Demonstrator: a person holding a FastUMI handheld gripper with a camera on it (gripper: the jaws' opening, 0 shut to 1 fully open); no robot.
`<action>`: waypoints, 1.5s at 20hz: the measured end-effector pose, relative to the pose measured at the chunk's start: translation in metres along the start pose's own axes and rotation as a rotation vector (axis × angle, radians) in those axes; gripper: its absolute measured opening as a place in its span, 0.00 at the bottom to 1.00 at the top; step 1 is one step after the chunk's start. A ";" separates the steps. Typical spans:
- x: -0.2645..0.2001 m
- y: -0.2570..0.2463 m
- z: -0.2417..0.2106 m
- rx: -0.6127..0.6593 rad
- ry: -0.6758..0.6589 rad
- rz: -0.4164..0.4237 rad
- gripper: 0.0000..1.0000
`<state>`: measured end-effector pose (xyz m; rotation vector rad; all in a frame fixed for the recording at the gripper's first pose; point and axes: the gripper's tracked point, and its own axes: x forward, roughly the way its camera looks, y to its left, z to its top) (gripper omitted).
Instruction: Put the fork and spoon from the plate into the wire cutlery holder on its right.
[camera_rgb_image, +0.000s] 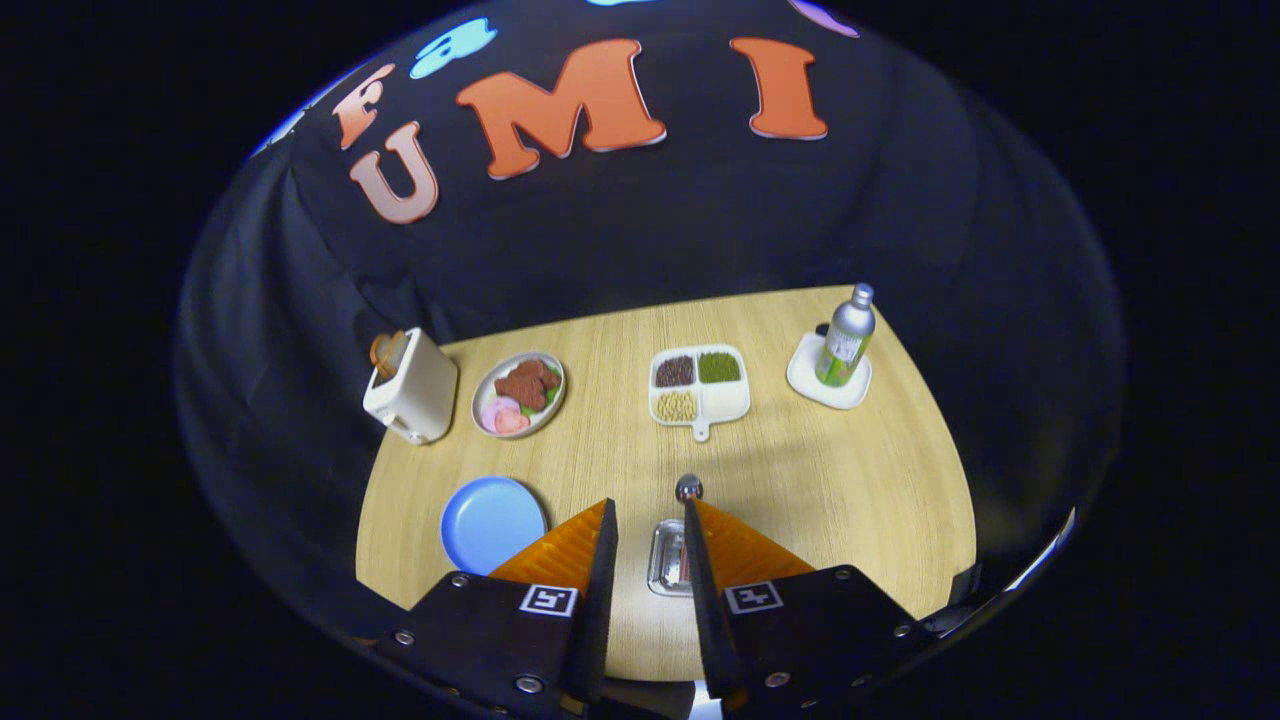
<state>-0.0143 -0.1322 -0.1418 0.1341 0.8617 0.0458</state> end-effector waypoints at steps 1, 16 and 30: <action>0.000 -0.003 0.012 0.008 -0.071 -0.021 0.40; -0.105 0.020 0.129 -0.119 -0.718 -0.049 0.81; -0.139 0.026 0.150 -0.130 -0.876 -0.047 0.92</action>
